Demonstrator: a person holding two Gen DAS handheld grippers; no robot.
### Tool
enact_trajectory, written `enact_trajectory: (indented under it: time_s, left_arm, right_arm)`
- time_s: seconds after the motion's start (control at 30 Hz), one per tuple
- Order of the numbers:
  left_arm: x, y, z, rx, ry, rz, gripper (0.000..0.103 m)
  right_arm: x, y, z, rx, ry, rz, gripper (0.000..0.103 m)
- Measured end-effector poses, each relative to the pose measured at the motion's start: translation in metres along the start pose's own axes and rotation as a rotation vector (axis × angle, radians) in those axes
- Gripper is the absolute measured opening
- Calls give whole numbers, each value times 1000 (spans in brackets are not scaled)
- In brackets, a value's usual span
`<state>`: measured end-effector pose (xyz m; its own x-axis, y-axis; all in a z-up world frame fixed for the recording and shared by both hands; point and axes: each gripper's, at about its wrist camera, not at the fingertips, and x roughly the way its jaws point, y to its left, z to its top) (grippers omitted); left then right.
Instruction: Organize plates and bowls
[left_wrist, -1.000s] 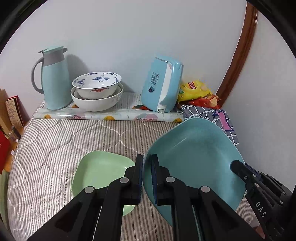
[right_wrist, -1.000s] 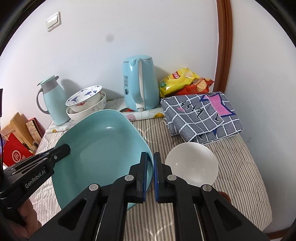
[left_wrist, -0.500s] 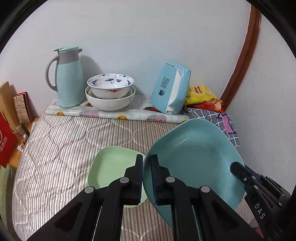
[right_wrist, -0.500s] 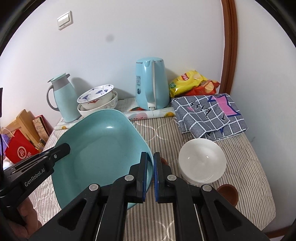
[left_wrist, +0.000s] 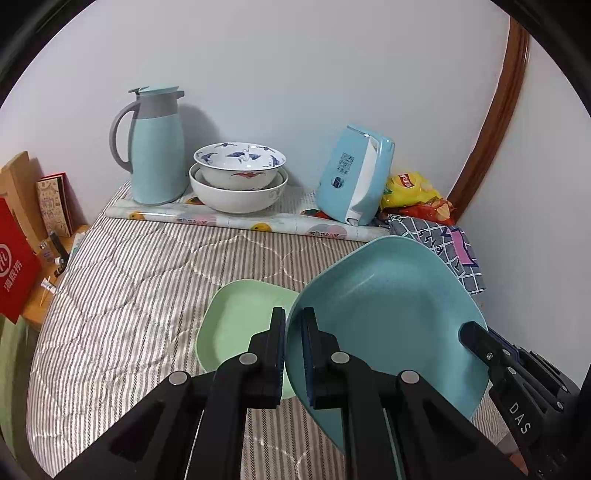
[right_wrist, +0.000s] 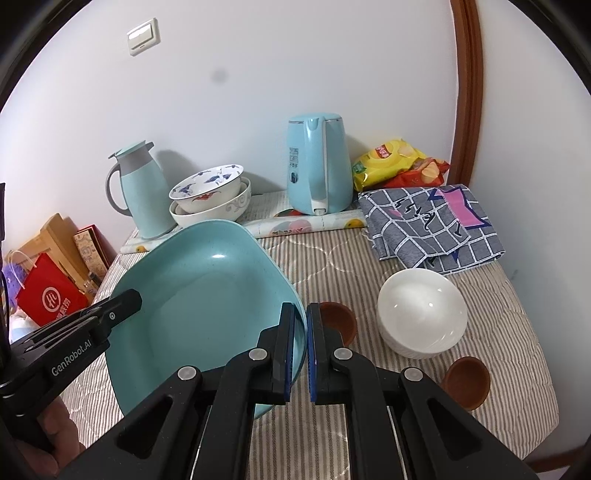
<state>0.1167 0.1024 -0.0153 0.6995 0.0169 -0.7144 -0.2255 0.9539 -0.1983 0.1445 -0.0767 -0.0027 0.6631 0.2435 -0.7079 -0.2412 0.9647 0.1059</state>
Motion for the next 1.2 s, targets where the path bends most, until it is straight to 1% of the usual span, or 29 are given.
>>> enact_trajectory:
  time_s: [0.63,1.07,1.2]
  left_arm:
    - [15,48,-25,-71,59,61,9]
    - [48,82,-48,-120,148,102,9]
    - [58,89,-48,-136,166,106,9]
  right_arm:
    - [33,33,-23,-49,75,48,6]
    - [79,53,-49,-82,183,75,6]
    - [89,57,-49,-91,205,78,6]
